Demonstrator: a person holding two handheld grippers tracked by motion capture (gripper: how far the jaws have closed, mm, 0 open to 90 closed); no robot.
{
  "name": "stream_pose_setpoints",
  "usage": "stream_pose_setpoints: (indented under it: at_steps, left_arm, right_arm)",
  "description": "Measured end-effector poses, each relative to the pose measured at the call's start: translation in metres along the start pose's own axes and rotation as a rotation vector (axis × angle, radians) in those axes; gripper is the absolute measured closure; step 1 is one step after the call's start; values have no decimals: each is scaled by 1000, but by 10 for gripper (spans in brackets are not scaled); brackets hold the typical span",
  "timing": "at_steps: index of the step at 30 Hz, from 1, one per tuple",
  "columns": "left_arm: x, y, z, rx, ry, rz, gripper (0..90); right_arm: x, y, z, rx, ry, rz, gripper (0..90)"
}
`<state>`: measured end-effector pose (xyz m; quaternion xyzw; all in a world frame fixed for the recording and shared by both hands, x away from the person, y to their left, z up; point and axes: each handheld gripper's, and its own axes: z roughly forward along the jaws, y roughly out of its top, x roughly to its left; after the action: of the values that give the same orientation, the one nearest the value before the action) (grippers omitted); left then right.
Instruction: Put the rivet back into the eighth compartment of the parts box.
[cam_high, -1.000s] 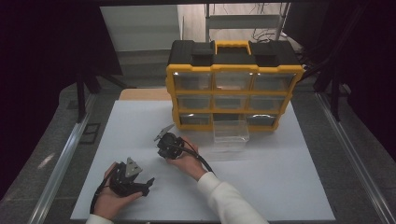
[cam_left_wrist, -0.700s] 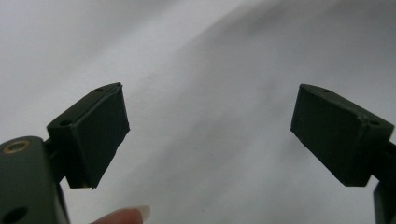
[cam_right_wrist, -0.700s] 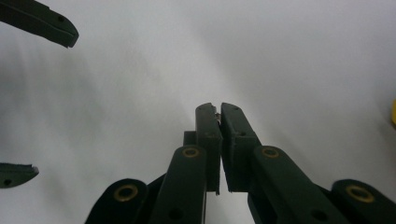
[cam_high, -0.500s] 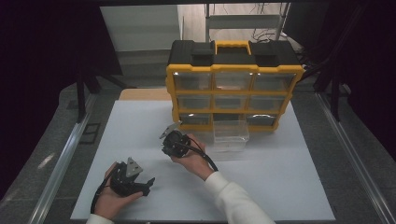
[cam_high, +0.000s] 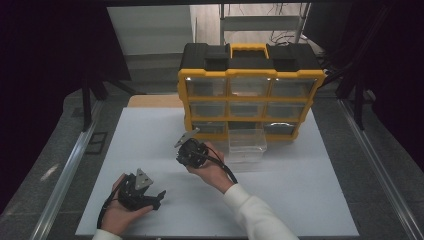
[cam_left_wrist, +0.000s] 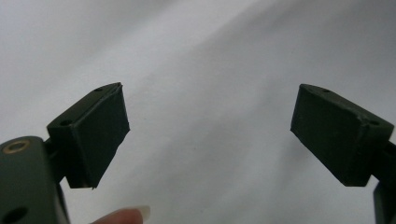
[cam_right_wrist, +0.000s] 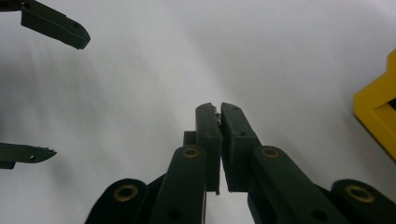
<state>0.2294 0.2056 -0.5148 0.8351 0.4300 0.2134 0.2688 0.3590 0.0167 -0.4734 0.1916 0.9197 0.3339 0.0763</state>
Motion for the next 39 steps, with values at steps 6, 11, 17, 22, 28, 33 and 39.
stream_pose_setpoints:
  at_steps: [6, 11, 17, 22, 28, 33, 39]
  left_arm:
    - [0, 0, 0, 0, 1, 1, 116]
    - [-1, 0, -1, -2, 2, 2, 116]
    - [-1, 0, 0, 2, 2, 4, 116]
    - [-1, 0, 0, 2, 2, 5, 117]
    - [-1, 1, 0, 0, 3, 7, 117]
    - [-1, 1, -1, -2, 4, 2, 116]
    - [-2, 1, 1, 3, 3, 7, 117]
  right_arm:
    - [-2, -1, -8, -10, -8, 1, 863]
    - [-4, -4, -14, -20, -14, 5, 863]
    - [-8, -9, -24, -34, -23, 12, 863]
    - [-10, -12, -32, -45, -29, 20, 863]
    - [-15, -19, -42, -56, -44, 26, 863]
    - [-20, -25, -51, -64, -58, 42, 863]
    - [-24, -30, -58, -75, -65, 58, 863]
